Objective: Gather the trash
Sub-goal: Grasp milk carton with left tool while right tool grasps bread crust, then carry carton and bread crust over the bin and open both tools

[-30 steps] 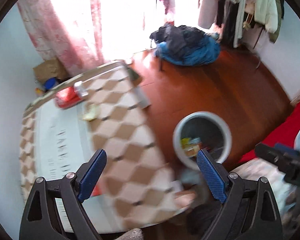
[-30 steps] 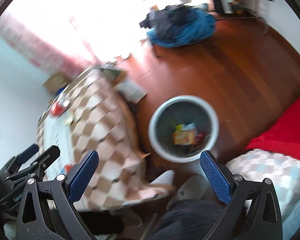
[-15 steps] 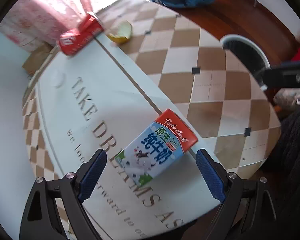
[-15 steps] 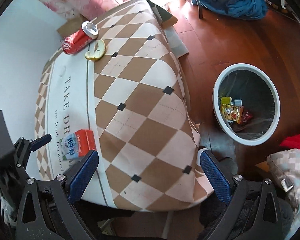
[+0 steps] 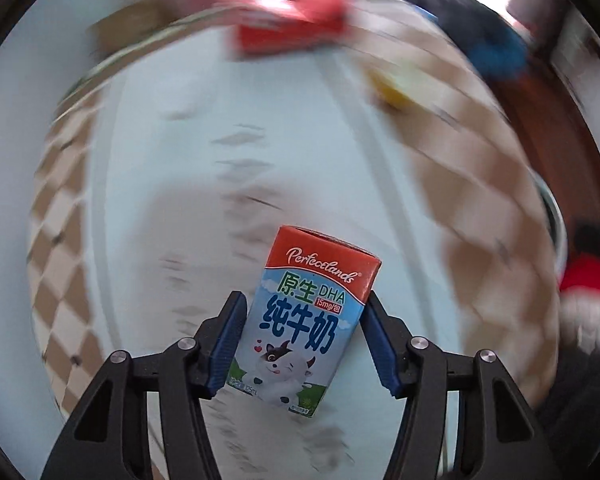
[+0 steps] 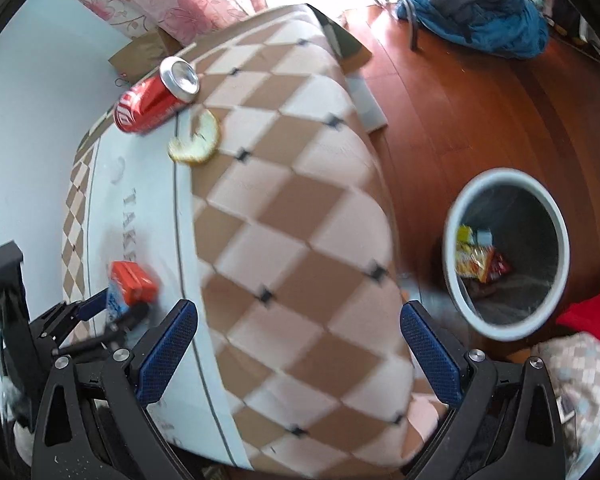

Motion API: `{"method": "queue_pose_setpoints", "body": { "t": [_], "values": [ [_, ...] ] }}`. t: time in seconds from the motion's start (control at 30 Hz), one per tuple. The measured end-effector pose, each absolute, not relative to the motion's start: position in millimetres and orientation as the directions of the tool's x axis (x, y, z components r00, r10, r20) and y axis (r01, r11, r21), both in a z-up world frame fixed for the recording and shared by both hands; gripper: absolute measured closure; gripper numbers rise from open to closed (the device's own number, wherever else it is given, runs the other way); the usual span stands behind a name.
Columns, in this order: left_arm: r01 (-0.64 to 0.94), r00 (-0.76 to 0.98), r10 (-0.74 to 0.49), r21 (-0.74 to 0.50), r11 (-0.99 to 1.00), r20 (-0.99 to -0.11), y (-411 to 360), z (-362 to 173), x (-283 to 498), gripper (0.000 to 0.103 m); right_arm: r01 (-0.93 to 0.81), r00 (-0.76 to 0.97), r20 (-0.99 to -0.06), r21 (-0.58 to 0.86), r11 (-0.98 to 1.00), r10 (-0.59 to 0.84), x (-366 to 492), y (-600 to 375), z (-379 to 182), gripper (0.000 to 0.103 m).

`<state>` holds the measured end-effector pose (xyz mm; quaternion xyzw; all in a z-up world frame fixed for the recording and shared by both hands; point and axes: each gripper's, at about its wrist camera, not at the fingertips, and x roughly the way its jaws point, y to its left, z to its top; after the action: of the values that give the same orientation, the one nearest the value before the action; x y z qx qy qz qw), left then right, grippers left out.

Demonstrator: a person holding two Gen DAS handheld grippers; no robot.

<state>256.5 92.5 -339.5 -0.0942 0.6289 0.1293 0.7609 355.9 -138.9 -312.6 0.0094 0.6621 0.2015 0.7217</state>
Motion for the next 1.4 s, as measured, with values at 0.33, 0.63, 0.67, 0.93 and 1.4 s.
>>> {"method": "queue_pose_setpoints", "body": {
  "t": [0.33, 0.63, 0.67, 0.93, 1.4],
  "values": [
    [-0.616, 0.178, 0.134, -0.004, 0.788, -0.975, 188.5, -350.8, 275.1, 0.050, -0.327, 0.062, -0.946, 0.281, 0.902, 0.317, 432.6, -37.5, -327.9, 0.001],
    [-0.575, 0.161, 0.172, 0.049, 0.817, -0.972, 177.6, -360.7, 280.7, 0.052, -0.434, 0.085, -0.959, 0.207, 0.877, 0.269, 436.1, 9.7, -357.1, 0.009],
    [-0.572, 0.165, 0.182, 0.056, 0.818, -0.969, 175.3, -359.6, 282.0, 0.055, -0.438, 0.087, -0.960, 0.202, 0.876, 0.265, 434.1, 10.7, -359.2, 0.016],
    [-0.558, 0.182, 0.235, 0.096, 0.824, -0.955, 151.0, -338.8, 283.7, 0.055, -0.514, 0.204, -0.948, 0.108, 0.851, 0.244, 421.5, 20.6, -349.4, 0.067],
    [-0.523, 0.376, 0.284, 0.051, 0.851, -0.882, 93.0, -224.4, 249.0, 0.055, -0.506, 0.245, -0.878, 0.246, 0.826, 0.412, 367.6, -50.2, -269.9, 0.071]
  ]
}}
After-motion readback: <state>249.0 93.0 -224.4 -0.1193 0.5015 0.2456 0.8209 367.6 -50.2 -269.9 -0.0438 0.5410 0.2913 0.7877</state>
